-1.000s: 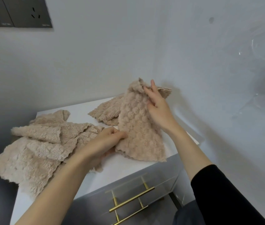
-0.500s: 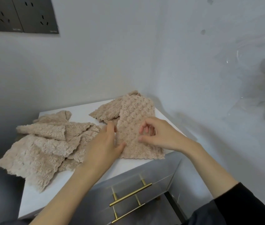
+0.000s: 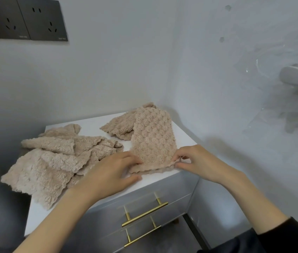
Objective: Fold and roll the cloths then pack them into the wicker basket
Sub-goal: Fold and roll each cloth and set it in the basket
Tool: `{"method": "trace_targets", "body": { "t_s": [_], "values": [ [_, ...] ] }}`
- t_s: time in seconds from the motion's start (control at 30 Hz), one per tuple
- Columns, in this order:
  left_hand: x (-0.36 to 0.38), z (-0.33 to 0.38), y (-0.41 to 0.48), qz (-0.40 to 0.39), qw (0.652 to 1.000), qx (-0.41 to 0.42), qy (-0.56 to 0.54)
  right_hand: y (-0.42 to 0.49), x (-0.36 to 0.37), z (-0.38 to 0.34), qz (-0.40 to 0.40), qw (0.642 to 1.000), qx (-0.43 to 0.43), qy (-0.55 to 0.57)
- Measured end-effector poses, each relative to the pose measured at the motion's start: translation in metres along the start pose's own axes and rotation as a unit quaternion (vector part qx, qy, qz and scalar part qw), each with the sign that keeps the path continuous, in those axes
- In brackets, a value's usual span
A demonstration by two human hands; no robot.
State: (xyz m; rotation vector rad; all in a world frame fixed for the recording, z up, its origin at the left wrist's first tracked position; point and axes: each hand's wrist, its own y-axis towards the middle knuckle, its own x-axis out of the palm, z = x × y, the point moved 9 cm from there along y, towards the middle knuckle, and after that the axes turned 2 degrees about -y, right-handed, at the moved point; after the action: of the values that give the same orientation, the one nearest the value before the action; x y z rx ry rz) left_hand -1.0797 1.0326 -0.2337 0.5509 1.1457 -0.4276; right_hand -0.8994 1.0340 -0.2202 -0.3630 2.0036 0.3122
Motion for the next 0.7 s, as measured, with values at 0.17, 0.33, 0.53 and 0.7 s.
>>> {"method": "trace_targets", "body": {
  "t_s": [0.17,0.33,0.53,0.7],
  "values": [
    [0.000,0.004,0.005,0.031,0.998,-0.003,0.045,-0.005,-0.010,0.010,0.039,0.996,0.042,0.073],
    [-0.007,0.011,0.013,0.080,0.995,0.007,0.067,-0.006,-0.013,0.023,0.051,0.992,0.080,0.087],
    [-0.002,-0.004,0.027,0.081,0.992,-0.071,-0.062,-0.006,-0.018,0.040,0.085,0.985,0.119,0.091],
    [0.009,-0.026,0.034,0.091,0.969,-0.152,-0.173,-0.001,-0.010,0.056,0.101,0.977,0.173,0.070]
  ]
}}
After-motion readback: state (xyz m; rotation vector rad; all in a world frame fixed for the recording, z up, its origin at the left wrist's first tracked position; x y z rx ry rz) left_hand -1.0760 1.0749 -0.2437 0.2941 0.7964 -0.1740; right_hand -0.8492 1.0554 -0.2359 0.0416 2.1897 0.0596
